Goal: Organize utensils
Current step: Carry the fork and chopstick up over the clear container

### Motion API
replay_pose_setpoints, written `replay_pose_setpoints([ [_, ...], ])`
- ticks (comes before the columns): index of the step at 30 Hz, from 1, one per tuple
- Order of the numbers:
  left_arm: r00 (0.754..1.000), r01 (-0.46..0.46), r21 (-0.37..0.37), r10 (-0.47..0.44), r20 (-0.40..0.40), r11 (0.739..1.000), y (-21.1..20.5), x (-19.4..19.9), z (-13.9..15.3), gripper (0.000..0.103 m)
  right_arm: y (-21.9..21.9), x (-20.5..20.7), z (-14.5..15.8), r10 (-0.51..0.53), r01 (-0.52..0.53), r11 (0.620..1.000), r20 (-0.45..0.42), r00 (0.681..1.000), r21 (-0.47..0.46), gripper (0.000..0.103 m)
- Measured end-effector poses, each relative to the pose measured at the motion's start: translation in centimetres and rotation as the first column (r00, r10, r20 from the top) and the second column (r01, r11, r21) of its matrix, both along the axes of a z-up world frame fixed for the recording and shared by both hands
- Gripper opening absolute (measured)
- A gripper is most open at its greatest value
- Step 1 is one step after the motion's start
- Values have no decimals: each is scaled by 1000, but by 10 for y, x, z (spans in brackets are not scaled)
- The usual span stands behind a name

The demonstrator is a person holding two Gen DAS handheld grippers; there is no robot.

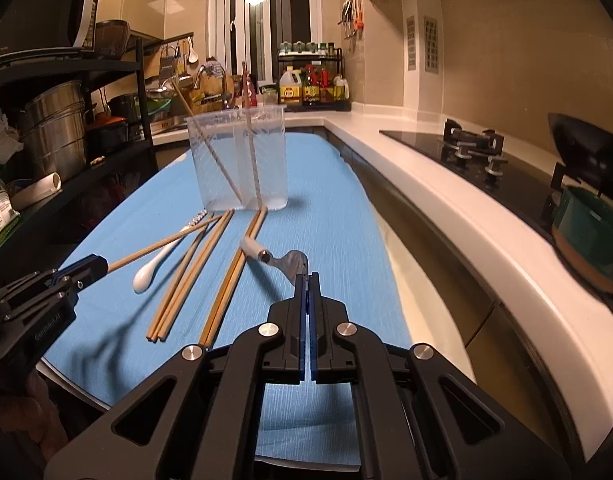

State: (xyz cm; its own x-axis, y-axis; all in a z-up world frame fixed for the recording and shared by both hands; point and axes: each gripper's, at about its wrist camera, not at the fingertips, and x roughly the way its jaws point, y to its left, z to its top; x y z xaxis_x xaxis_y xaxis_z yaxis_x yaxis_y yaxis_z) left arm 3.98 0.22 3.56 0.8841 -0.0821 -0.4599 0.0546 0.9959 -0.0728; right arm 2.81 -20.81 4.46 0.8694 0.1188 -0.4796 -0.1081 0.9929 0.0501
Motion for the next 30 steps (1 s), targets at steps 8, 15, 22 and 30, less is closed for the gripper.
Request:
replay_pose_setpoints([
  [8, 995, -2, 8, 1, 99, 1000, 11, -4, 41, 7, -1, -5, 37, -2, 2, 1000, 75, 997, -1, 1],
  [15, 982, 23, 15, -25, 188, 1000, 15, 9, 87, 6, 2, 5, 68, 4, -3, 1000, 125, 992, -7, 1],
  [22, 979, 42, -17, -38, 201, 999, 23, 30, 118, 6, 12, 15, 96, 5, -1, 1000, 157, 988, -29, 1],
  [30, 985, 86, -46, -78, 153, 995, 25, 48, 150, 6, 32, 42, 125, 33, -19, 995, 144, 989, -101, 1],
])
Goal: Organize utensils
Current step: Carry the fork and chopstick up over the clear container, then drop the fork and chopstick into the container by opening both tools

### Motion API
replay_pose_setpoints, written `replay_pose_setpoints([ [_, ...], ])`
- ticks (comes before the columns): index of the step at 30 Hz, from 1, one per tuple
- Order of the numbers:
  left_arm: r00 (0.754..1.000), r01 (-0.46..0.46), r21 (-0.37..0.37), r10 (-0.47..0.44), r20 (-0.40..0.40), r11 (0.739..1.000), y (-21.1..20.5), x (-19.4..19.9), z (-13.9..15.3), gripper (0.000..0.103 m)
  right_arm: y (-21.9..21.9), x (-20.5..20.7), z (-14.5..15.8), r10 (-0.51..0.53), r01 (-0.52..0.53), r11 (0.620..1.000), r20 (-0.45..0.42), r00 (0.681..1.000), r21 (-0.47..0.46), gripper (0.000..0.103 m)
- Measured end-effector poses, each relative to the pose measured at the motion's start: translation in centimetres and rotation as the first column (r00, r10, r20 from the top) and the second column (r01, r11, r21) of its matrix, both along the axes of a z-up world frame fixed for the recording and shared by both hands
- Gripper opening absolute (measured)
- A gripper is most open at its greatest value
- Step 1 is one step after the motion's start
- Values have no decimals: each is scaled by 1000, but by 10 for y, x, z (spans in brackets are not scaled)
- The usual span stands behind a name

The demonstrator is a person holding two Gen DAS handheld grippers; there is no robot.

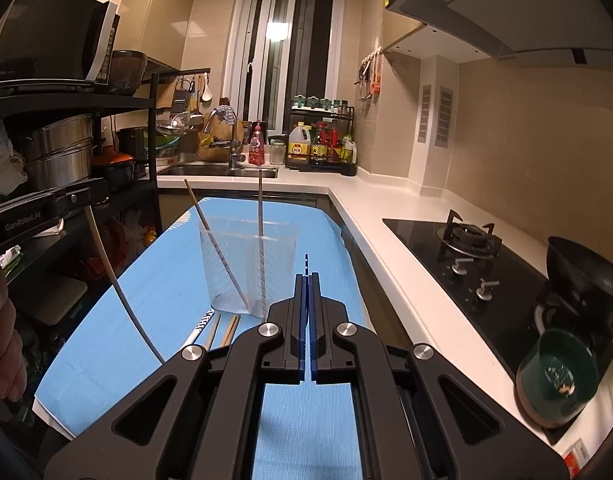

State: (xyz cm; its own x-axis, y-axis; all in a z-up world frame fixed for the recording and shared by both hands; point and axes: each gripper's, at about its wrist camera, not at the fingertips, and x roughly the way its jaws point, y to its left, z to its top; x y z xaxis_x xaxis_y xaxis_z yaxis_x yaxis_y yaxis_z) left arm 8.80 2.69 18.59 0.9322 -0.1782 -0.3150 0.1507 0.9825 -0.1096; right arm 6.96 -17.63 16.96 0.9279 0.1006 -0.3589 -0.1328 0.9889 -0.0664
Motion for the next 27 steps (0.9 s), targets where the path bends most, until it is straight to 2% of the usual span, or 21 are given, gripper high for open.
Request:
replay_pose_setpoints([
  [10, 994, 43, 14, -41, -100, 999, 1, 36, 17, 6, 29, 39, 46, 37, -36, 995, 16, 999, -90, 1],
  [17, 990, 67, 24, -64, -127, 997, 5, 75, 42, 6, 35, 84, 80, 49, -45, 988, 20, 999, -151, 1],
  [22, 993, 73, 16, -71, -96, 997, 7, 103, 78, 6, 37, 121, 104, 48, -45, 985, 17, 999, -169, 1],
  [27, 997, 74, -13, -74, -14, 997, 7, 124, 119, 6, 43, 151, 121, 56, -49, 983, 36, 998, -175, 1],
])
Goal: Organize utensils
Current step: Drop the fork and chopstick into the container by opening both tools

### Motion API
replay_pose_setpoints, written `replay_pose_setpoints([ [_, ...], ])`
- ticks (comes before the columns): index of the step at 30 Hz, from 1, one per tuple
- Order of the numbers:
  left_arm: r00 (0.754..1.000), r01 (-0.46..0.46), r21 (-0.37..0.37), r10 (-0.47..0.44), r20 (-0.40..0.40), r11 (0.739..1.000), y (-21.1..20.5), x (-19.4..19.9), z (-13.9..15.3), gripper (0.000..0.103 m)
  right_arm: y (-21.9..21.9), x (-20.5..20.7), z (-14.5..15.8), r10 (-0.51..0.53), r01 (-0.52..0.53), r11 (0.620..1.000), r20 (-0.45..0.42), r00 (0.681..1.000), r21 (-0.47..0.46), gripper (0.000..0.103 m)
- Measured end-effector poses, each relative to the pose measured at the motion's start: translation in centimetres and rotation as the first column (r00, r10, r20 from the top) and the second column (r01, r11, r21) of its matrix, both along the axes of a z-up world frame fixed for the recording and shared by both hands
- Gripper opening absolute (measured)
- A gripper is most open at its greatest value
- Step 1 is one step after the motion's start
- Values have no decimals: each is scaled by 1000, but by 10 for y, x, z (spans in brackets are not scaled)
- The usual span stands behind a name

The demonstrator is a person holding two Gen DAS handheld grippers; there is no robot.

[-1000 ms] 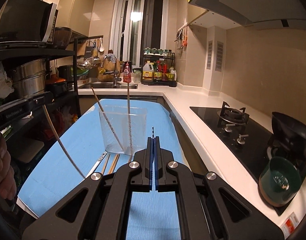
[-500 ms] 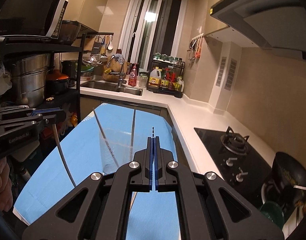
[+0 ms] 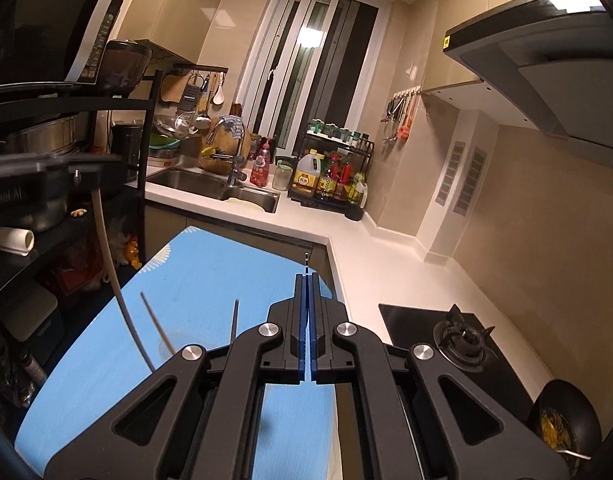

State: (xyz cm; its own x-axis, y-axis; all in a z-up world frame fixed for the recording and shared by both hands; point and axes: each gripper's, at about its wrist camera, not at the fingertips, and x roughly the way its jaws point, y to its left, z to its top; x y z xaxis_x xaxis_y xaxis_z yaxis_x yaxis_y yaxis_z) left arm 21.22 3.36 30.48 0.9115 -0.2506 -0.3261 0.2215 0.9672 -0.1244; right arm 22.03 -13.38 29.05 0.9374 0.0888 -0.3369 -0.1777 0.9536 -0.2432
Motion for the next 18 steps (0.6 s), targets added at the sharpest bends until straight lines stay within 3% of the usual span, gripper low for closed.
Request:
replay_pose_setpoints([
  [6, 1000, -12, -7, 12, 14, 1000, -4, 36, 1, 6, 11, 37, -20, -1, 0, 1000, -39, 999, -19, 1],
  [14, 983, 35, 102, -16, -185, 994, -19, 94, -61, 6, 18, 71, -65, 0, -7, 999, -131, 991, -51, 1],
  [16, 971, 74, 121, -43, -236, 990, -25, 102, -75, 6, 16, 76, -71, -13, 6, 999, -148, 989, -49, 5],
  [18, 968, 95, 122, -63, -244, 988, -28, 102, -81, 11, 15, 78, -74, -18, 10, 999, -153, 988, -50, 16],
])
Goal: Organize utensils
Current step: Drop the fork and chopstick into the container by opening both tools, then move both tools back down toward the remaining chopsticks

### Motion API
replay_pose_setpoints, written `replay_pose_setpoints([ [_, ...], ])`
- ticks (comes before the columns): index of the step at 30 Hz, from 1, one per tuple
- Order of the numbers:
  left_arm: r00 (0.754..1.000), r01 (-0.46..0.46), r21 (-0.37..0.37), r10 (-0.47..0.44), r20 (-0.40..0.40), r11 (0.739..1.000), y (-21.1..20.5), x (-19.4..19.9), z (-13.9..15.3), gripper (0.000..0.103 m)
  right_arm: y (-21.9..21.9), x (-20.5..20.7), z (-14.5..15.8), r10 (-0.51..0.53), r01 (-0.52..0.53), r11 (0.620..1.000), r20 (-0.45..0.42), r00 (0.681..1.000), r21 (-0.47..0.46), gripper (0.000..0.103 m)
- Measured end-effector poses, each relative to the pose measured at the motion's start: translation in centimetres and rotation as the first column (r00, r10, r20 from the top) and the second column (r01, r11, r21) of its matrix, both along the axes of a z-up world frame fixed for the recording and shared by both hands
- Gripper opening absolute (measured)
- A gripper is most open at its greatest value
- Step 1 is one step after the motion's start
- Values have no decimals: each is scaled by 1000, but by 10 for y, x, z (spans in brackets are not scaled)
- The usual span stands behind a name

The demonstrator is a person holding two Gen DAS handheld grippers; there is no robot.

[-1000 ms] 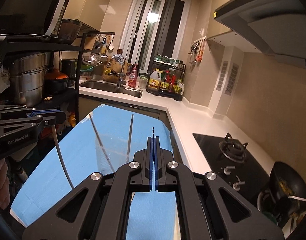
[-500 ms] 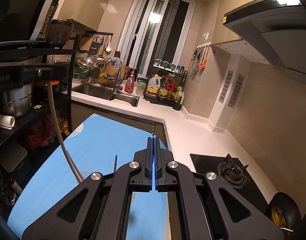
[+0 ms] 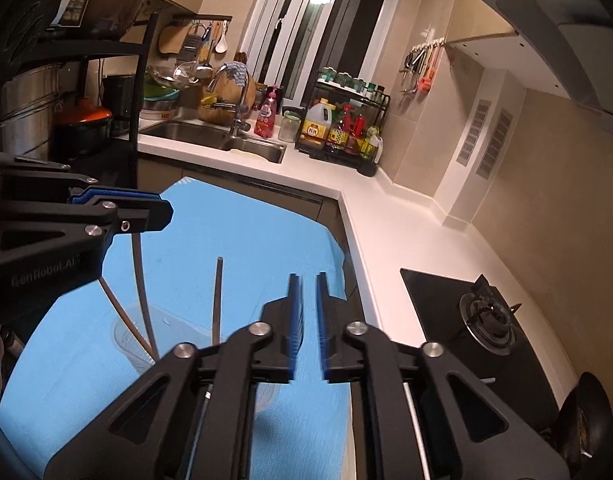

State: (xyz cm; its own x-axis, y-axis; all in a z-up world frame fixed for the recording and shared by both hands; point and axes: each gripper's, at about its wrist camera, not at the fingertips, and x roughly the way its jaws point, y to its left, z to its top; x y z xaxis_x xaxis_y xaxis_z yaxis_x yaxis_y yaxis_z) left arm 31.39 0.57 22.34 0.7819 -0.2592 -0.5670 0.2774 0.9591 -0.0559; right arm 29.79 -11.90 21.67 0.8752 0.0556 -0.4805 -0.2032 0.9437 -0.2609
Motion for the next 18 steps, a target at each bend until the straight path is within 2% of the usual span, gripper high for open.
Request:
replay_pose_setpoints([
  [1, 1000, 3, -10, -3, 6, 1000, 1, -2, 0, 16, -2, -1, 0, -1, 1, 1000, 2, 1000, 0, 18],
  [2, 1000, 4, -24, -4, 13, 1000, 3, -3, 2, 25, -3, -3, 1, -2, 2, 1000, 3, 1000, 0, 22],
  [3, 1000, 0, -38, 1, 21, 999, 5, -6, 4, 27, -5, -6, 2, -5, 5, 1000, 5, 1000, 3, 23],
  [7, 998, -26, -90, 30, 47, 996, 14, -21, 11, 27, -17, -23, 10, -19, 18, 999, 25, 1000, 37, 24],
  [12, 995, -43, -100, 52, 85, 994, 22, -53, 11, 27, -32, -56, 15, -28, 23, 995, 50, 998, 99, 24],
  [17, 990, -75, -119, 88, 110, 990, 38, -94, -4, 27, -46, -100, -1, -25, 14, 982, 56, 998, 187, 24],
  [18, 989, -82, -124, 96, 112, 989, 42, -102, -10, 24, -49, -109, -9, -26, 14, 979, 53, 998, 203, 24],
])
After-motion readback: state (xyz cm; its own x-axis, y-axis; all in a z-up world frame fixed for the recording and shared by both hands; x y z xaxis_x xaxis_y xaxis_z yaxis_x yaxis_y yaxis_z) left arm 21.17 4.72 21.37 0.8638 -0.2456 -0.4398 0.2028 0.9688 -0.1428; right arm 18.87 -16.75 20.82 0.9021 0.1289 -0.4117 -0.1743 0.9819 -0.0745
